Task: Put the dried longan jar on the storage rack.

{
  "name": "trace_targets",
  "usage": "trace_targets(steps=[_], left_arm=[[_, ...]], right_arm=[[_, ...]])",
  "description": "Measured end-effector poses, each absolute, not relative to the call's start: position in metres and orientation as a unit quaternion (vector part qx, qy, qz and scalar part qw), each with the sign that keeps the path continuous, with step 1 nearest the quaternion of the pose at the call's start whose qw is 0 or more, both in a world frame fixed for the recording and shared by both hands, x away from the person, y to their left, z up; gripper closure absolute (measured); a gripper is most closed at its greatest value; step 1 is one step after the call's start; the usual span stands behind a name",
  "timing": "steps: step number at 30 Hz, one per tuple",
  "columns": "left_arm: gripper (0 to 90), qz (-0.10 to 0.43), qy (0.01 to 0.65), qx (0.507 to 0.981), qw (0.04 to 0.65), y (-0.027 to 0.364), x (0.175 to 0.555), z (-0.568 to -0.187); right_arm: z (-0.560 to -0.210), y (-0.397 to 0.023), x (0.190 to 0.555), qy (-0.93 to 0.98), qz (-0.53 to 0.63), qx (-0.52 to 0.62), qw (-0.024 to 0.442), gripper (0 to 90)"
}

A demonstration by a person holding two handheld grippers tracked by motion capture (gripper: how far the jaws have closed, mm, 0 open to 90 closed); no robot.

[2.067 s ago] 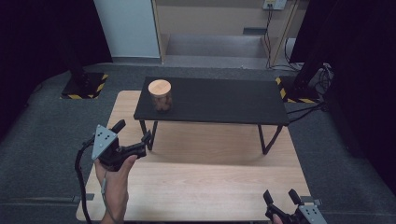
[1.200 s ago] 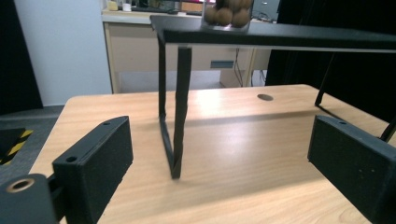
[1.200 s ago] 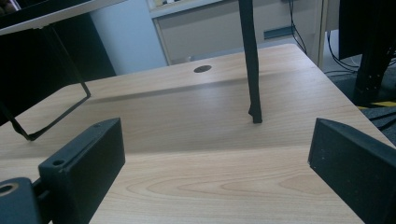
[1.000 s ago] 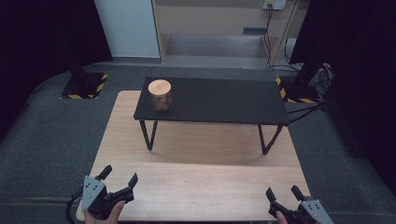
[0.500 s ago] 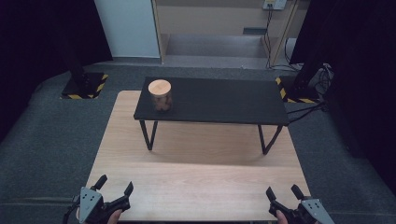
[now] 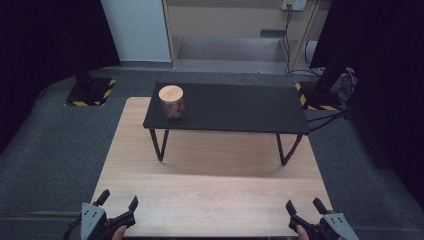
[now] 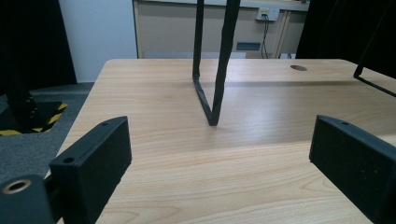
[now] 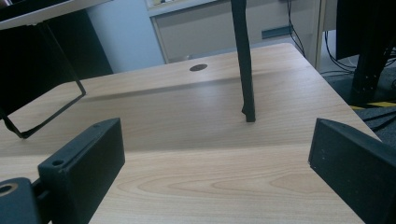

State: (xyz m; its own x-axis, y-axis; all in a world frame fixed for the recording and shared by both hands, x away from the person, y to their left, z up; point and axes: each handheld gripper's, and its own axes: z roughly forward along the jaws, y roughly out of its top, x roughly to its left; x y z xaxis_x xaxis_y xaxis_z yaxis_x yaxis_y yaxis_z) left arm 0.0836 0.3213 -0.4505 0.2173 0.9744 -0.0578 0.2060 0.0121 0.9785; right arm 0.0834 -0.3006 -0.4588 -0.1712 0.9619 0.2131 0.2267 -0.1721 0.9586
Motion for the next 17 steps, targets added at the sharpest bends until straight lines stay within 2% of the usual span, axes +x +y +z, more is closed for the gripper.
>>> trace_targets(steps=[17], left_arm=[[4.4, 0.376, 0.494, 0.596, 0.509, 0.3202, 0.0825, -0.4490]], right_arm=[[-0.4575, -0.2972, 0.0834, 0.548, 0.540, 0.541, 0.339, 3.4]])
